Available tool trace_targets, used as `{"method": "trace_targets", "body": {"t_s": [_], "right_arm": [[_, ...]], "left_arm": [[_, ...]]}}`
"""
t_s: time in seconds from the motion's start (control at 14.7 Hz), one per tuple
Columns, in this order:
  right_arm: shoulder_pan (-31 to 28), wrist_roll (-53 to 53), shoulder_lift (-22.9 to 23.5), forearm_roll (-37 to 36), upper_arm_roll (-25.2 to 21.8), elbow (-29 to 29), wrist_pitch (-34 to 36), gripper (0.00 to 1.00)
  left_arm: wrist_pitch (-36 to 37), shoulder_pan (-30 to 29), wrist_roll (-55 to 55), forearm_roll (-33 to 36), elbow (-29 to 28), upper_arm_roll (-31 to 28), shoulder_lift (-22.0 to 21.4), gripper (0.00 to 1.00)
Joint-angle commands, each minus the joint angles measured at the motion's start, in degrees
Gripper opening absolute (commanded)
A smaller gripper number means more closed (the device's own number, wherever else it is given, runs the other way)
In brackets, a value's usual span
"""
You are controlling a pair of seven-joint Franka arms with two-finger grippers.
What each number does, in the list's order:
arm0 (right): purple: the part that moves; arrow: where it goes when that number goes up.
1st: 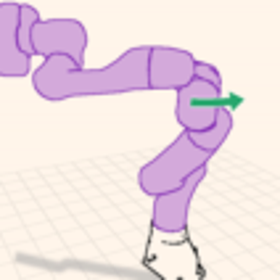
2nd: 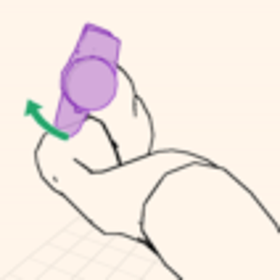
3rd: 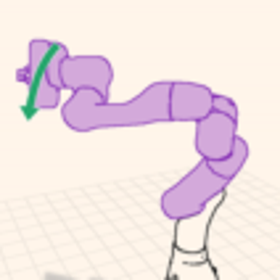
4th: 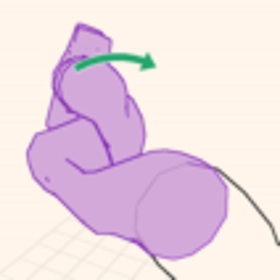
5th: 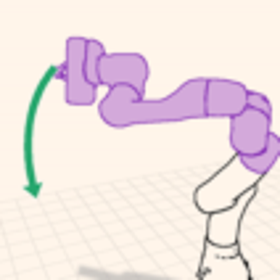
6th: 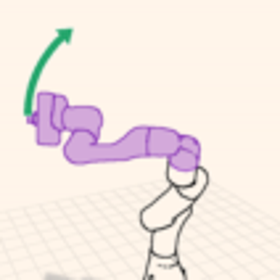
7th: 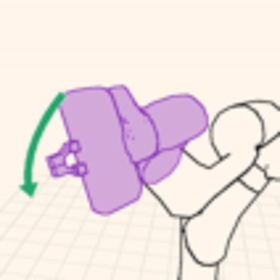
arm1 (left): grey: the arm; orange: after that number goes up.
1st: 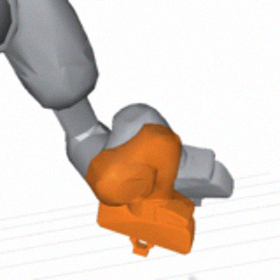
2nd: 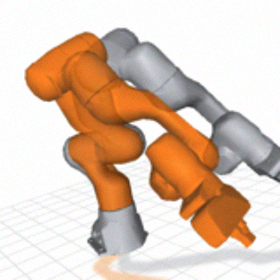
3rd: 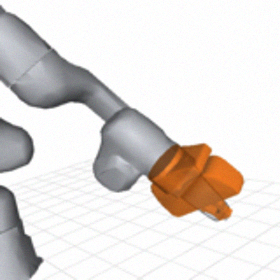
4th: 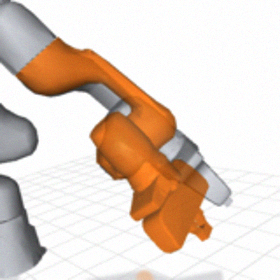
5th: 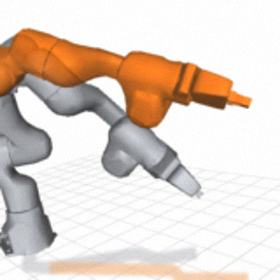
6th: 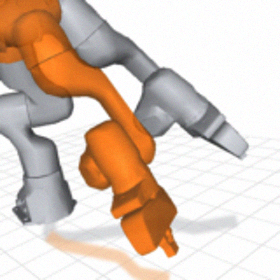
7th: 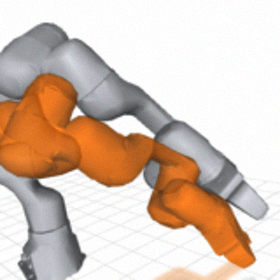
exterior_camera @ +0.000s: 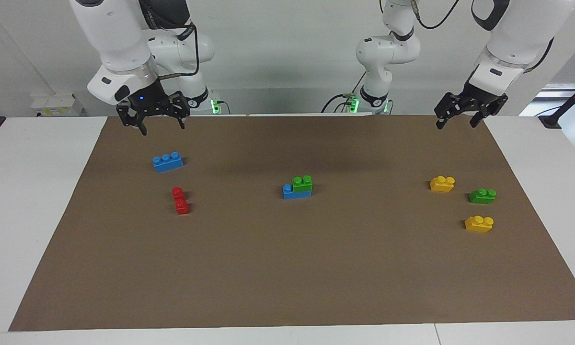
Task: Remove green block with left arm and hold with right
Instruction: 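Move both grippers toward the joined green-blue brick in the center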
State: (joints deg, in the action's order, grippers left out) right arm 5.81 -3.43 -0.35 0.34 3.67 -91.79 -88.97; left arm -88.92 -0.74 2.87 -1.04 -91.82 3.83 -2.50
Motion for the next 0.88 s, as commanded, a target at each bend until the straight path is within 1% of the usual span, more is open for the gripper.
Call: {"method": "trace_targets", "body": {"t_s": [0.0,0.07,0.14,0.2,0.34,0.54,0.68,0.82], "right_arm": [[-0.6,-2.6,1.6,2.8,1.5,0.4,-2.4,1.0],[-0.7,-3.0,1.9,5.4,1.7,0.4,-4.2,1.0],[-0.6,-5.9,2.5,6.6,2.3,-0.2,-6.7,1.0],[-0.6,-9.9,3.8,6.7,3.2,-0.6,-8.5,1.0],[-0.5,-14.7,5.4,6.8,3.4,-1.4,-11.4,1.0],[-0.6,-20.7,5.7,6.9,6.5,-4.4,-15.2,1.0],[-0.6,-30.5,6.1,6.8,7.6,-7.0,-21.1,1.0],[-0.5,-33.6,6.6,6.9,8.5,-9.4,-24.1,1.0]], "left_arm": [[-0.6,0.1,4.7,-0.4,-1.0,-0.1,-1.4,1.0],[-0.7,0.3,9.0,-0.4,-1.1,0.1,-1.4,1.0],[-0.8,0.4,14.3,-0.6,-1.3,0.4,-1.5,1.0],[-0.8,1.4,19.1,-0.7,-1.9,0.7,-1.8,1.0],[-1.1,4.6,27.2,-0.7,-4.0,0.7,-3.0,1.0],[-1.3,7.6,33.6,-0.8,-5.9,0.7,-4.0,1.0],[-1.3,9.3,39.7,-0.8,-6.7,0.8,-4.4,1.0],[-2.1,10.8,45.3,-0.9,-7.4,0.8,-4.9,1.0]]}}
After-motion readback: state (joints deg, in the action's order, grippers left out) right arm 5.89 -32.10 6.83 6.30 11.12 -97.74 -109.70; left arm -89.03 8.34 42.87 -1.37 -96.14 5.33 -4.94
